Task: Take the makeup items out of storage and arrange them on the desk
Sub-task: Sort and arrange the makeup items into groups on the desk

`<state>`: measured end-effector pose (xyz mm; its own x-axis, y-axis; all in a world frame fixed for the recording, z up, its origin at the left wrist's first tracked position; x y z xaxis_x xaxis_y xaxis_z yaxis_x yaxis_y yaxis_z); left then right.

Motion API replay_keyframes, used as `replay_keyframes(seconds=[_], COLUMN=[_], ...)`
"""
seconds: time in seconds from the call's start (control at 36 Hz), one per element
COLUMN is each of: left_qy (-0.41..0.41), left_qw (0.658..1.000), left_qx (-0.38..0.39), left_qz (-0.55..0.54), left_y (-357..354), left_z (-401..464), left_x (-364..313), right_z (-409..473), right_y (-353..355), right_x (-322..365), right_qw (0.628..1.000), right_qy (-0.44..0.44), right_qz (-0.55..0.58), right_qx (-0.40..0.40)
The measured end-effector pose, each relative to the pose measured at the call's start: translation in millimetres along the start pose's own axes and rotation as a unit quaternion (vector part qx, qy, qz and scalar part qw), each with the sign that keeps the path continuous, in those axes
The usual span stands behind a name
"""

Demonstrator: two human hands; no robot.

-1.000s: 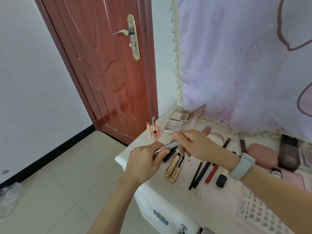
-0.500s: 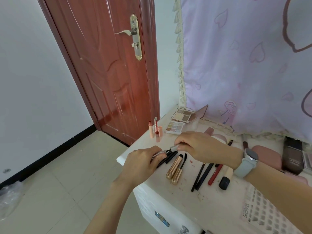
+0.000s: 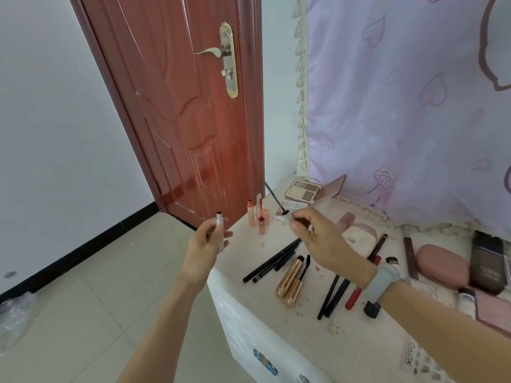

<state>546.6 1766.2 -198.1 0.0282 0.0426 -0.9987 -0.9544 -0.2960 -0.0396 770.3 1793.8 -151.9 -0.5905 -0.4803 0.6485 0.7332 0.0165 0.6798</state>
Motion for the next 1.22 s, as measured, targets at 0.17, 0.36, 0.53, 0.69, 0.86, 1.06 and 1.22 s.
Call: replay_keyframes(seconds=[0.17,0.36,0.53,0.69,0.86,1.06,1.22], left_qy=[-0.058,-0.114,-0.108,-0.108,-0.109,-0.112,-0.112], left_qw=[0.996,0.976,0.973,0.973,0.966,0.961,0.962], left_qx=[-0.054,-0.015,0.013,0.039,0.038,0.031,0.013], left_qz=[0.050,0.187,0.202,0.201,0.233,0.251,0.250], left_y=[1.8,-14.4,-20.8,-24.5,-26.3,-25.8,-21.9], left_z=[20.7,40.5,49.1,49.2,48.8,48.5,41.2], left_x=[2.7,5.3,9.7,13.0,16.4,19.6,23.1], right_z=[7.6,18.2,23.4,24.1,24.8,21.9,12.1], right_y=[-41.1,-75.7,-85.6,-87.1,-86.9,-80.7,-41.3], right_x=[1.4,3.0,-1.6,-3.0,-1.1,-4.6,0.6], right_qw=[0.997,0.981,0.971,0.966,0.963,0.966,0.978], right_qy=[-0.019,-0.017,-0.039,-0.059,-0.067,-0.077,-0.040], right_qz=[-0.072,-0.196,-0.234,-0.252,-0.259,-0.247,-0.197], right_qx=[0.007,-0.001,-0.003,-0.011,-0.001,0.024,-0.056])
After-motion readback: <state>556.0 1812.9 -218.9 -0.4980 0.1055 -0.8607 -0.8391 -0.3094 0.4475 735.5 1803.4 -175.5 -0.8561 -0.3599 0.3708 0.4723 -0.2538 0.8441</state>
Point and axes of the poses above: each hand's wrist, its own z-axis towards the middle knuckle, its own y-axis out of the back of the hand, x = y × z, the point moved 4 cm from there along z, towards the middle knuckle, and after that the axes turned 8 degrees about -z, right-handed, at the moved point
